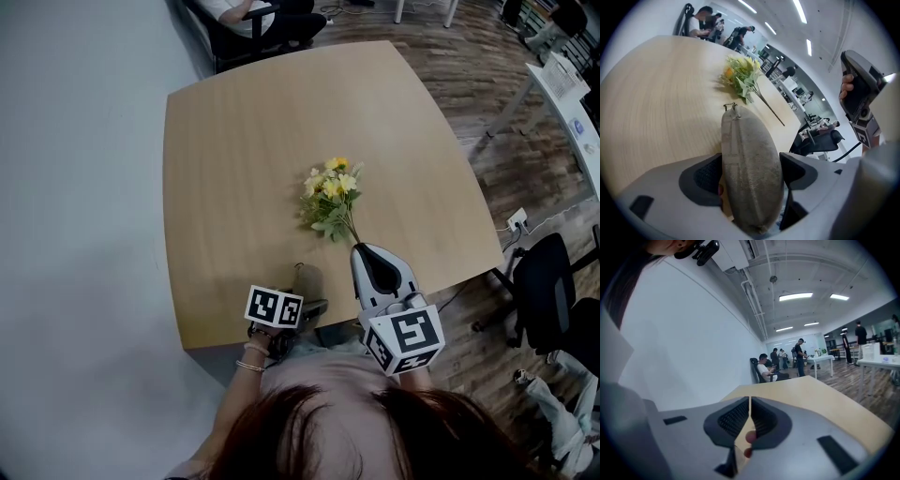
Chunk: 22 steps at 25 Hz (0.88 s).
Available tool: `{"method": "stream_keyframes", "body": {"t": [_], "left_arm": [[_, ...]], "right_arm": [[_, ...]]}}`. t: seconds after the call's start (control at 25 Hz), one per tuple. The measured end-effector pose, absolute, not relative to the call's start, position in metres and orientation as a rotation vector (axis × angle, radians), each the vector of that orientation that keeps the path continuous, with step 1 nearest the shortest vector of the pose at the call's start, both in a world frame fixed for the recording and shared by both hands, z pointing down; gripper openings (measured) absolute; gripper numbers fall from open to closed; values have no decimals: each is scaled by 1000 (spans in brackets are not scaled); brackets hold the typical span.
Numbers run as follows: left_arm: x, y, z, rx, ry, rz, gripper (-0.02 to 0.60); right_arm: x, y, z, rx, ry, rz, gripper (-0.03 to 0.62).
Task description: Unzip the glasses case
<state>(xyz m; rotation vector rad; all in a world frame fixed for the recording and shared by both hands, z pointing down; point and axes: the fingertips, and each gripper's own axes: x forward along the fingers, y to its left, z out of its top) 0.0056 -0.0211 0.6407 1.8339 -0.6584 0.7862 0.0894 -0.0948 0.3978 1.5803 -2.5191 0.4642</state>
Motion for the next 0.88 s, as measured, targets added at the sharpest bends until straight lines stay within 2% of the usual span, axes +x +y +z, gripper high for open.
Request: {"method": "stream_keyframes", "body": {"t": [0.2,0.44,0.88], "left_arm": [[27,-9,649,1873,-580,897,376],[36,-4,648,1911,-542,929,316],[15,-41,627,2029,-671,907,298]], "right_arm": [[98,-95,400,1602,-2502,468,17],[107,-95,403,1630,-2475,480,17],[101,-107,407,1644,-2455,511,17]]}}
